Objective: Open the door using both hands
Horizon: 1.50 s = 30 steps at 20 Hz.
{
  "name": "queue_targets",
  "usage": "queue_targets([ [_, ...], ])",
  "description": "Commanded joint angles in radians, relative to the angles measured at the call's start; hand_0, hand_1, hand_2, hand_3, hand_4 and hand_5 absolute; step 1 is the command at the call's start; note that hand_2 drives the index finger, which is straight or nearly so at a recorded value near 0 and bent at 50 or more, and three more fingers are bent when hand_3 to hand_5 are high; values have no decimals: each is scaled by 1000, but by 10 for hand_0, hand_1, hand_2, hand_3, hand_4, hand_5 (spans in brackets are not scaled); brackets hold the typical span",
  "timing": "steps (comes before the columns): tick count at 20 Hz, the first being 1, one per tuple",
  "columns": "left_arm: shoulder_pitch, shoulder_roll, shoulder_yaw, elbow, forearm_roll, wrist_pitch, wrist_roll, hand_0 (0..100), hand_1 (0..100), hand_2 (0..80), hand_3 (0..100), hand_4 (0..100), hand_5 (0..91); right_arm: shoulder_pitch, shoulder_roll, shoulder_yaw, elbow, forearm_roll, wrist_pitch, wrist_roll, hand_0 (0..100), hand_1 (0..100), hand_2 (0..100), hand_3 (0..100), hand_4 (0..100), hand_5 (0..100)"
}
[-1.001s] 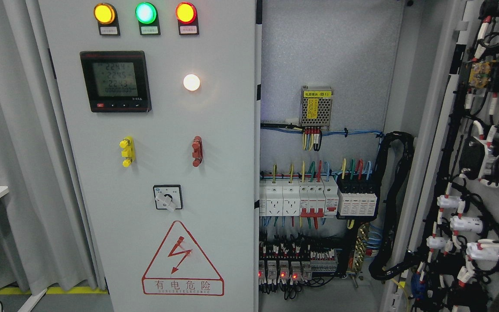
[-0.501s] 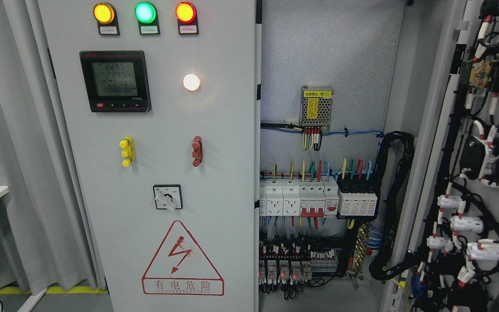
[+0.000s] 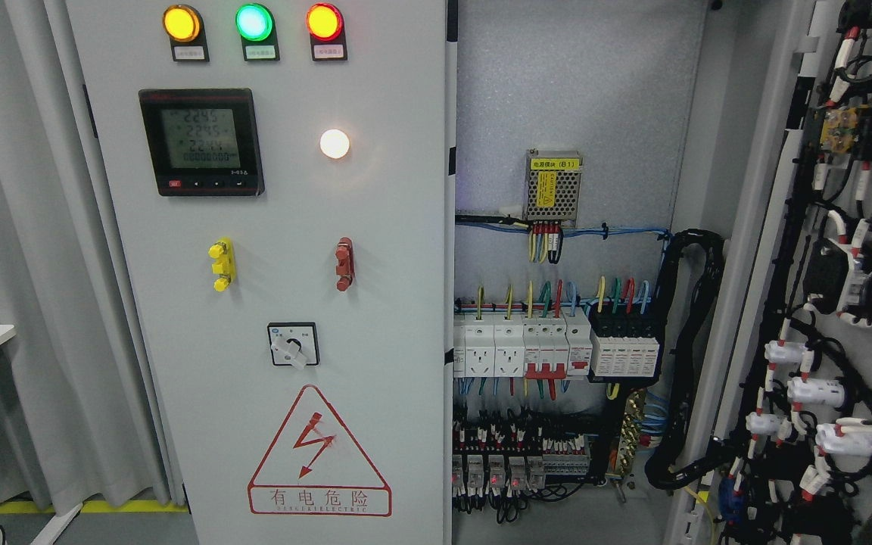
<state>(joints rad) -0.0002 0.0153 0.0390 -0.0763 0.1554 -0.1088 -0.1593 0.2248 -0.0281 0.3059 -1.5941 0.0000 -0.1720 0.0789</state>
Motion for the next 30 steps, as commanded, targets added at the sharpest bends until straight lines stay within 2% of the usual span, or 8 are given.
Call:
queue_targets([
  [1,-11,-3,41,90,-16,3,52,296,0,27,27,37,0,-94,20,33,-328,14,-1,-1,219,0,0,0,0,0],
  [4,-15,-2,24,90,-132,1,50,296,0,27,27,38,0,-174,23,30,-339,12,0,-1,219,0,0,0,0,0],
  [6,-17,-3,24,89,-166,1,50,296,0,27,27,37,0,-218,25,30,-343,12,2,-1,218,0,0,0,0,0],
  [12,-17,3,27,89,-165,-5,49,295,0,27,27,37,0,-294,28,24,-345,11,0,-1,218,0,0,0,0,0],
  [18,-18,5,25,86,-166,-5,52,295,0,27,27,37,0,-406,28,-19,-328,11,9,-1,218,0,0,0,0,0],
  [23,-20,3,24,85,-169,-2,56,295,0,27,27,37,0,-478,28,-19,-248,9,9,-2,219,0,0,0,0,0],
  [26,-20,3,22,85,-174,0,56,295,0,27,27,37,0,-550,28,-19,-182,-30,17,-5,218,0,0,0,0,0],
  [30,-20,3,22,85,-198,0,56,295,0,27,27,38,0,-637,28,-19,-104,-94,43,-31,218,0,0,0,0,0],
])
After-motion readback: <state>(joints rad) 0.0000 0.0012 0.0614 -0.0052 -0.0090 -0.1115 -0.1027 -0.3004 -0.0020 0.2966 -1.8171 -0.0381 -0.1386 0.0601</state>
